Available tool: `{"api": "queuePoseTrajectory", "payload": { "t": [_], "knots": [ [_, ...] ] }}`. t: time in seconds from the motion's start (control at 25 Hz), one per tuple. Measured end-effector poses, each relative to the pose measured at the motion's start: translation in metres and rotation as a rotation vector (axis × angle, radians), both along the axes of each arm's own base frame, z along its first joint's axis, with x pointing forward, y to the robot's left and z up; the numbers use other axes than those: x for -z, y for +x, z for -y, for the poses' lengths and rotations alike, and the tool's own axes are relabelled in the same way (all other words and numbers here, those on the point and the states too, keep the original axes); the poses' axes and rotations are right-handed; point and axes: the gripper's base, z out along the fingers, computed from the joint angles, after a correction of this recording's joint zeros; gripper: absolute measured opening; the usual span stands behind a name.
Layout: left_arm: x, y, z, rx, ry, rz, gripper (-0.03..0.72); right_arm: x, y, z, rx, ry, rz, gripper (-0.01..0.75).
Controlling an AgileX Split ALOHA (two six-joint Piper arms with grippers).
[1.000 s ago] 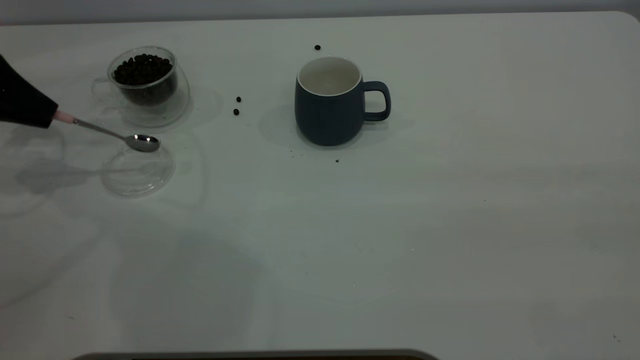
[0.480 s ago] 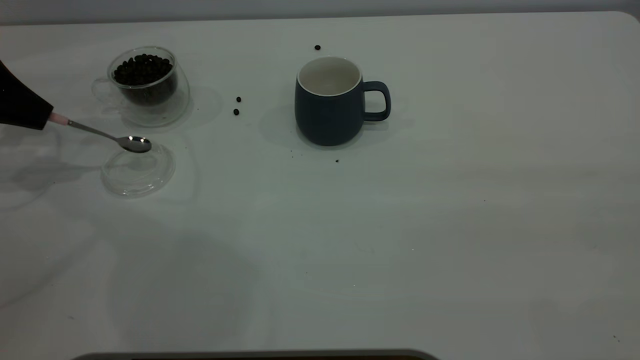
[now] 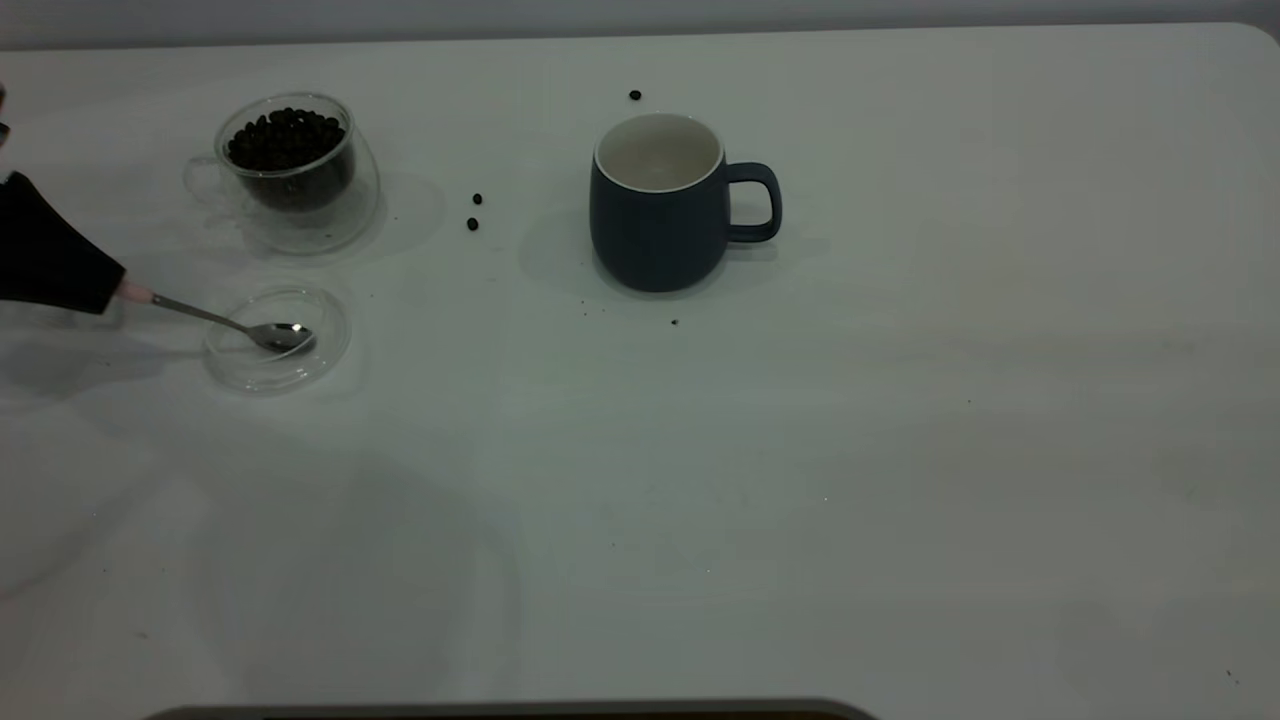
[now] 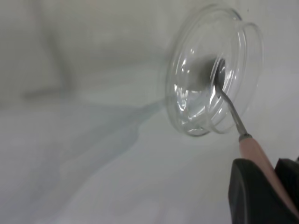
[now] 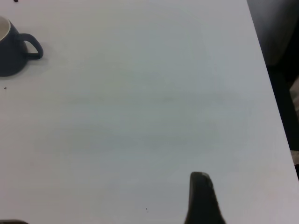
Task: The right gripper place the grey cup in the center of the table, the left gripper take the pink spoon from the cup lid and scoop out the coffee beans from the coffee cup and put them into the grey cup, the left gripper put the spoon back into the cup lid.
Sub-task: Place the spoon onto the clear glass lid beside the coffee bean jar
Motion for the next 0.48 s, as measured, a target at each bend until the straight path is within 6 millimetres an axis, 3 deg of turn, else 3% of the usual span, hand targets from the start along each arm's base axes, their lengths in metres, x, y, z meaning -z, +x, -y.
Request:
{"api": "queuePoseTrajectory", "payload": {
  "t": [0.48],
  "knots": [
    [0.023,0.004,0.007,-0.135,-0.107,-0.028,0.119,0.0,0.0,0.0,0.0,0.0,0.0,0.531]
  ]
}}
